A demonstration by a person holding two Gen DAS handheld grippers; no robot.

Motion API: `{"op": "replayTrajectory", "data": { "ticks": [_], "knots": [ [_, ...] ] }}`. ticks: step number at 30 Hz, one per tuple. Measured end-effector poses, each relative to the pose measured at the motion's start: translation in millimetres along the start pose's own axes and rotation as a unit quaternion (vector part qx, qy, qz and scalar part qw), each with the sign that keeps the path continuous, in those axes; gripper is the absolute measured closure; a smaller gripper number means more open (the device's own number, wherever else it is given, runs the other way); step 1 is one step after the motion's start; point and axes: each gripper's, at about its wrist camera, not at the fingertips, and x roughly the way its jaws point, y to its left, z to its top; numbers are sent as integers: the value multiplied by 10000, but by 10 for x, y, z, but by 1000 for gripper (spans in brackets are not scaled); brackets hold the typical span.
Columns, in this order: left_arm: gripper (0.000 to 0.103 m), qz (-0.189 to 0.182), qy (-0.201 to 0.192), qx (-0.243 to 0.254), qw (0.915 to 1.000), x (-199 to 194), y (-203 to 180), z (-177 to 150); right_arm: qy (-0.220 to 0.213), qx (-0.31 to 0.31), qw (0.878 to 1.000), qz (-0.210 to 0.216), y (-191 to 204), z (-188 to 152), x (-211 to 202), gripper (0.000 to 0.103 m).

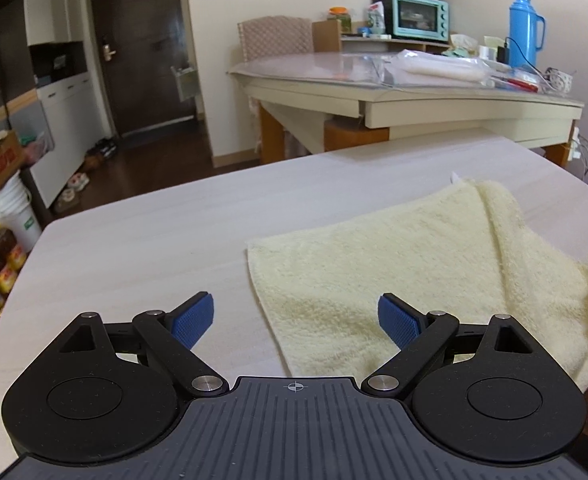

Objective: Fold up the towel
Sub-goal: 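Lift the towel by its corner with the right gripper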

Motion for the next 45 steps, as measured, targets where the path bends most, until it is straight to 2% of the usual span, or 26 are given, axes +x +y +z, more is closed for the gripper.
{"op": "replayTrajectory", "data": {
  "ticks": [2, 6, 11, 13, 18, 19, 21, 22, 30, 34, 40, 42, 45],
  "knots": [
    [10, 40, 9, 13, 10000, -46, -5, -18, -21, -272, 9996, 99, 27, 30, -14, 57],
    [10, 113, 12, 80, 9999, -129, 4, -49, 30, -627, 9978, 217, -32, 44, -98, 56],
    [10, 89, 12, 190, 9998, -254, 0, -96, 230, -1662, 9856, 203, -50, 7, -172, 55],
    [10, 36, -7, 262, 9997, -316, -9, -111, 363, -2254, 9733, 231, 4, -15, -156, 55],
    [10, -132, -144, 490, 9986, -455, -60, -192, 423, -3150, 9480, 190, 103, -143, -198, 55],
    [10, -204, -182, 537, 9982, -478, -66, -211, 410, -3483, 9364, 136, 149, -203, -182, 55],
    [10, -344, -211, 636, 9972, -543, -77, -254, 470, -3746, 9259, 132, 184, -257, -156, 56],
    [10, -397, -237, 717, 9964, -567, -86, -274, 446, -4102, 9109, 58, 237, -335, -128, 57],
    [10, -868, -334, 1355, 9864, -738, -95, -421, 534, -5000, 8643, -133, 386, -556, 5, 59],
    [10, -964, -389, 1493, 9833, -803, -81, -452, 532, -5113, 8572, -309, 406, -629, 6, 55],
    [10, -1136, -494, 1667, 9782, -826, -107, -482, 383, -5253, 8471, -712, 447, -809, 131, 57],
    [11, -1226, -517, 1835, 9740, -830, -141, -512, 314, -5254, 8470, -748, 466, -807, 163, 59],
    [12, -1445, -556, 2124, 9648, -865, -166, -571, 254, -5228, 8492, -699, 489, -773, 155, 74]
  ]
}}
